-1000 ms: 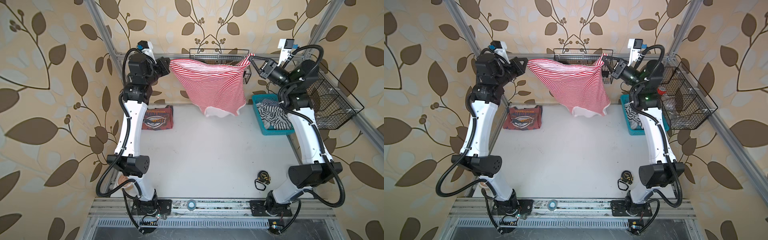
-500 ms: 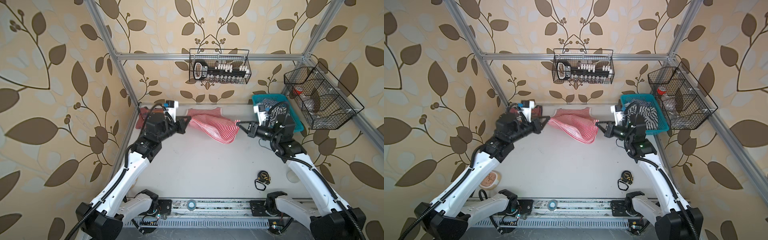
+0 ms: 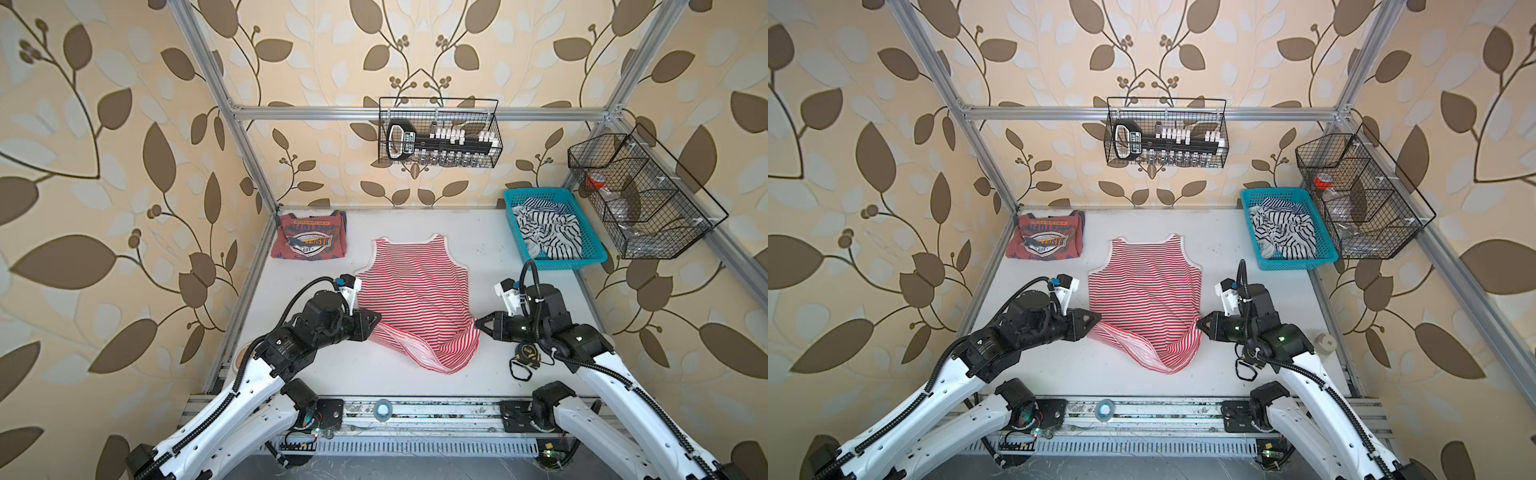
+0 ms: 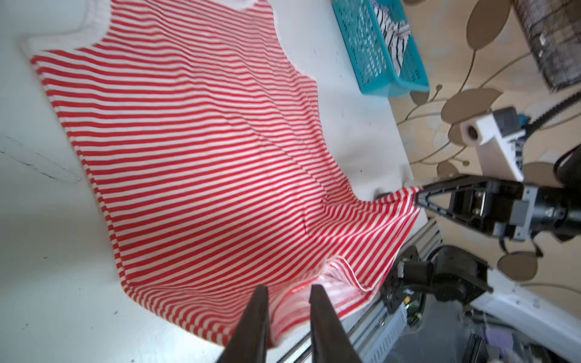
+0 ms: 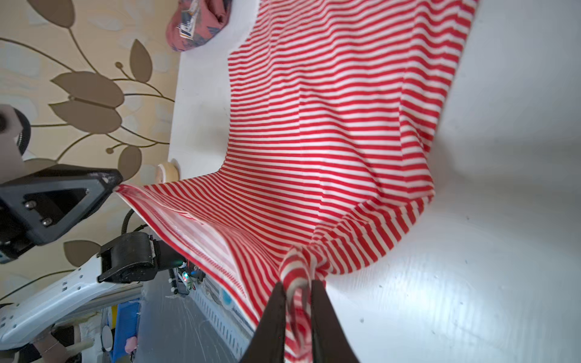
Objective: Fold and stack tank tops
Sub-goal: Smooth out the tank top at the center of the table, then rotate the tank top at the center of the table.
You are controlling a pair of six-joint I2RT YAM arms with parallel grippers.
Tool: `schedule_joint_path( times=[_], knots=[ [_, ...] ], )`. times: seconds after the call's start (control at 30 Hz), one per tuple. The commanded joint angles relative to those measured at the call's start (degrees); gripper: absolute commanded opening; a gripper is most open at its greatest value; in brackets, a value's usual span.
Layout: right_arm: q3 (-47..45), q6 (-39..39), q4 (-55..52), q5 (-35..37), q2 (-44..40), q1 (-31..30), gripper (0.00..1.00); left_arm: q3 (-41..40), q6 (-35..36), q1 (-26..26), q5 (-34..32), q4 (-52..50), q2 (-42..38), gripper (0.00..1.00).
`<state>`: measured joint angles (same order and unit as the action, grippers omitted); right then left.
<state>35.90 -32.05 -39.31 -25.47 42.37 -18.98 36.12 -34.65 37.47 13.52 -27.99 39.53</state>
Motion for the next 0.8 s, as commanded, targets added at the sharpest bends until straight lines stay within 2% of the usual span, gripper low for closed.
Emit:
schedule_joint_path(
  times=[0.0, 0.13, 0.23, 0.3, 0.37, 0.4, 0.47, 0.53, 0.6, 0.67, 0.77],
  knots=[
    [2.52, -1.31, -8.16, 4.67, -2.29, -1.62, 0.28, -0.36, -1.88, 4.27, 1.23, -2.23, 0.12, 0.39],
    [6.47, -1.75, -12.65, 7.20, -4.11, -2.37, 0.29, 0.66, -2.16, 8.80, 1.19, -2.85, -0.42, 0.38],
    [9.54, -1.92, -14.93, 7.55, -3.37, -2.46, 0.26, 2.18, -1.63, 9.37, 2.34, -2.80, -0.15, 0.37],
    [11.82, -2.04, -16.07, 8.07, -3.08, -3.04, 0.24, 4.64, -0.04, 9.37, 0.25, -4.48, 0.32, 0.37],
    [12.78, -2.16, -15.19, 9.49, -3.26, -3.84, 0.24, 7.80, 2.67, 9.37, -3.44, -5.84, 1.13, 0.37],
    [12.49, -1.94, -14.44, 9.89, -3.04, -4.00, 0.25, 9.41, 3.81, 9.37, -7.34, -6.00, 1.81, 0.33],
    [10.62, -1.61, -11.93, 9.49, -1.48, -3.87, 0.26, 12.66, 4.43, 9.30, -20.23, -6.20, 4.17, 0.18],
    [7.11, -1.78, -7.51, 7.36, 1.85, -3.89, 0.26, 16.88, 7.83, 8.76, -29.80, -5.07, 9.59, 0.16],
    [3.74, -2.39, -2.17, 4.20, 6.06, -3.95, 0.25, 23.43, 11.42, 6.05, -32.05, -6.10, 17.88, 0.17],
    [1.28, -3.22, 2.80, 2.32, 10.20, -4.04, 0.24, 30.14, 12.71, 1.20, -30.37, -7.94, 26.93, 0.17],
    [-0.67, -3.24, 8.05, 2.23, 15.27, -4.18, 0.23, 38.32, 14.45, -6.62, -22.66, -9.16, 40.44, 0.17]
  ],
)
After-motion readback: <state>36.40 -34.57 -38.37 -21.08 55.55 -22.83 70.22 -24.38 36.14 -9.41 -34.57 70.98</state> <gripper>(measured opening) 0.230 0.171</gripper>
